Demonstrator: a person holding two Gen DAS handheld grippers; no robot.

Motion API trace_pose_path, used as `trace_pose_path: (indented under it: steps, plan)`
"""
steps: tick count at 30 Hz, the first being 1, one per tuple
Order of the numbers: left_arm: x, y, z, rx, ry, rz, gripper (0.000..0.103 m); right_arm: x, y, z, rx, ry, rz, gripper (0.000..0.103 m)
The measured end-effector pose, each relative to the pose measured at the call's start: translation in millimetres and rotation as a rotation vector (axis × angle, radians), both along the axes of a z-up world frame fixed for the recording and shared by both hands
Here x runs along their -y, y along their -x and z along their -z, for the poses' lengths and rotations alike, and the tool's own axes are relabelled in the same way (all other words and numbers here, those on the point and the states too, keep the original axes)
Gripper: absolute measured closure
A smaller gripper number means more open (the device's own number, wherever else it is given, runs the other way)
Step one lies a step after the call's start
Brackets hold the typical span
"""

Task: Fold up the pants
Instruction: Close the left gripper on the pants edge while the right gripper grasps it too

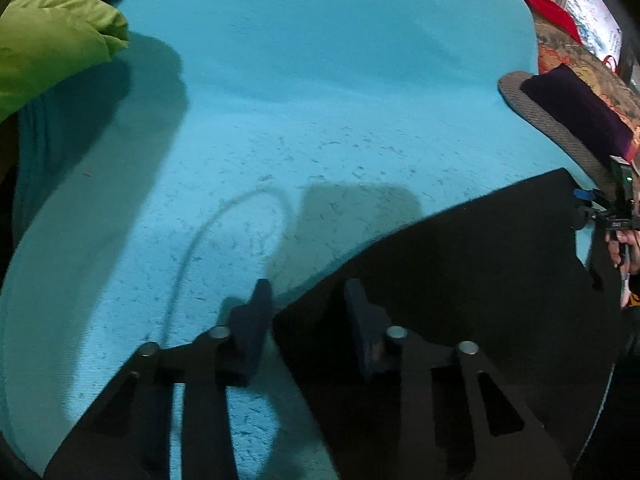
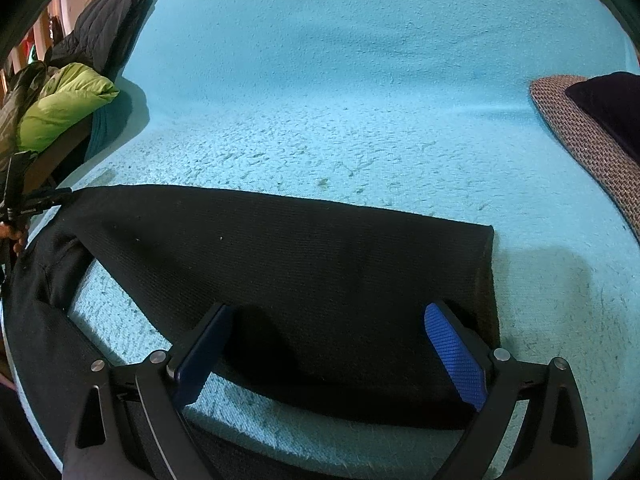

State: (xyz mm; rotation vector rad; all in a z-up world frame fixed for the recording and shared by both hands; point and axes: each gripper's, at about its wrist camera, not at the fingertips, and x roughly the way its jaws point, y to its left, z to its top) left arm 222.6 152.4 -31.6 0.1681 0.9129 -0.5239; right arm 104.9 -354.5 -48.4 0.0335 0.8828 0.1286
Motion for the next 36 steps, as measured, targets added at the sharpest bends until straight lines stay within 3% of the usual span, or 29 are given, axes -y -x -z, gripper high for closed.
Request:
trace_pose_path:
  steps: [1,3,5,12,15,19,21,23,26,28,30,36]
  plan:
    - [1,1,0,-0.003,0.003,0.002,0.078,0,0,0,0.000,0.000,0.000,0.004]
    - [2,3,0,-0.016,0.013,0.005,0.094,0,0,0,0.000,-0.001,0.000,0.004]
    - [5,7,-3,-0.007,-0.002,-0.009,0.099,0,0,0,0.000,-0.002,-0.001,0.004]
    - [27,31,-35,0.067,-0.092,-0.080,0.100,2,1,0,0.001,-0.012,0.000,0.004]
    - [40,42,-52,0.091,-0.135,-0.160,0.100,4,1,-1,-0.007,-0.028,-0.001,0.004]
    - [49,67,-74,0.149,-0.137,-0.285,0.100,34,-6,-26,-0.046,-0.157,0.028,0.012]
    - [50,79,-78,0.161,-0.137,-0.311,0.100,70,-4,-52,-0.005,-0.231,0.113,0.010]
    - [48,86,-80,0.157,-0.108,-0.348,0.100,101,-10,-60,-0.039,-0.282,0.171,0.011]
    - [47,87,-78,0.146,-0.098,-0.362,0.100,131,-27,-56,-0.114,-0.333,0.169,0.022]
    - [49,86,-77,0.140,-0.105,-0.371,0.100,142,-38,-42,-0.179,-0.408,0.157,0.044]
    - [50,84,-78,0.140,-0.107,-0.377,0.100,144,-47,-31,-0.211,-0.431,0.154,0.057]
    - [48,82,-78,0.132,-0.101,-0.394,0.100,139,-56,-18,-0.213,-0.440,0.150,0.069]
